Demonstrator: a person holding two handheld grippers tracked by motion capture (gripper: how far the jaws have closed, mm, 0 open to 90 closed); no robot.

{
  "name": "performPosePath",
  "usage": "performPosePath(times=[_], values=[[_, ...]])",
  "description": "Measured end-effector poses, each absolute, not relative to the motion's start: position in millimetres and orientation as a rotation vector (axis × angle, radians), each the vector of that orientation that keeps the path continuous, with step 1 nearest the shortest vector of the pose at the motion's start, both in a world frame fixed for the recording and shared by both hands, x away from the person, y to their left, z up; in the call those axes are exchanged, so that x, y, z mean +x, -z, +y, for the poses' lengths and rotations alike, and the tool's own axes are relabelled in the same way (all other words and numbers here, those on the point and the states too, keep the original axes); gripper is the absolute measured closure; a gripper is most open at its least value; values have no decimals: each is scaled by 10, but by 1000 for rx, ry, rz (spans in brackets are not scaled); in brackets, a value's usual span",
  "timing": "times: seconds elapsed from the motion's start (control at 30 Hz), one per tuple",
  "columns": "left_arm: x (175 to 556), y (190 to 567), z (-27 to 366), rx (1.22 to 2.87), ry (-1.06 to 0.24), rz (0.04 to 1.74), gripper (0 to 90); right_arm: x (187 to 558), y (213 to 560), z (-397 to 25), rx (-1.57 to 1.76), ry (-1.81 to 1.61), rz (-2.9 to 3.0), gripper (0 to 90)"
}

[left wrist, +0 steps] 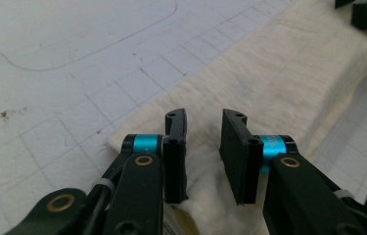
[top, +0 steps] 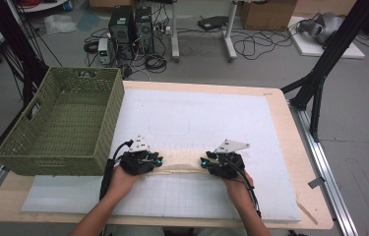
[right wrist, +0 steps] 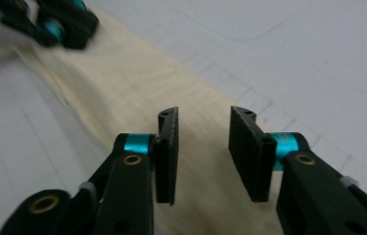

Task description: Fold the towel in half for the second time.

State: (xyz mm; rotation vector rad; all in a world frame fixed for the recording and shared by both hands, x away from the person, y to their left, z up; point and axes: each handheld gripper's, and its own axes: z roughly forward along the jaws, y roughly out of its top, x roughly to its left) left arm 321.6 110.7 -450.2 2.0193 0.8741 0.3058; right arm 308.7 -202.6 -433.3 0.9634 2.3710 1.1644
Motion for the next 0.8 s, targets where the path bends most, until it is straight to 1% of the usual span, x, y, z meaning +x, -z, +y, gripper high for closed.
performPosePath(times=[0.07, 0.1, 0.17, 0.27, 0.3, 0.43, 0.47, 0.57, 0.7, 0.73, 0.8], values=[[3212, 4503, 1123, 2015, -299, 878, 717, 3062, 4418, -2115, 1011, -1105, 2390, 683], [3207, 4504, 1128, 2011, -296, 883, 717, 3062, 4418, -2115, 1011, -1105, 2390, 683], [3203, 4504, 1139, 2010, -292, 881, 718, 3020, 4433, -2291, 1056, -1085, 2357, 681], [3195, 4504, 1152, 2006, -289, 881, 716, 3010, 4411, -2392, 1074, -1064, 2337, 679], [3191, 4504, 1157, 2003, -287, 885, 710, 2996, 4396, -2486, 1087, -1036, 2329, 678], [3178, 4502, 1171, 1992, -282, 890, 694, 2950, 4393, -2622, 1112, -1018, 2322, 676], [3172, 4498, 1172, 1991, -281, 890, 671, 2909, 4393, -2700, 1119, -1015, 2317, 675], [3143, 4500, 1179, 1991, -290, 880, 653, 2851, 4397, -2797, 1110, -1034, 2316, 661], [3135, 4504, 1186, 2006, -296, 876, 675, 2791, 4432, -2833, 1099, -1044, 2321, 661], [3131, 4507, 1183, 2009, -301, 878, 698, 2769, 4460, -2840, 1091, -1060, 2305, 661], [3129, 4506, 1179, 2018, -312, 879, 703, 2768, 4464, -2840, 1093, -1062, 2305, 661]])
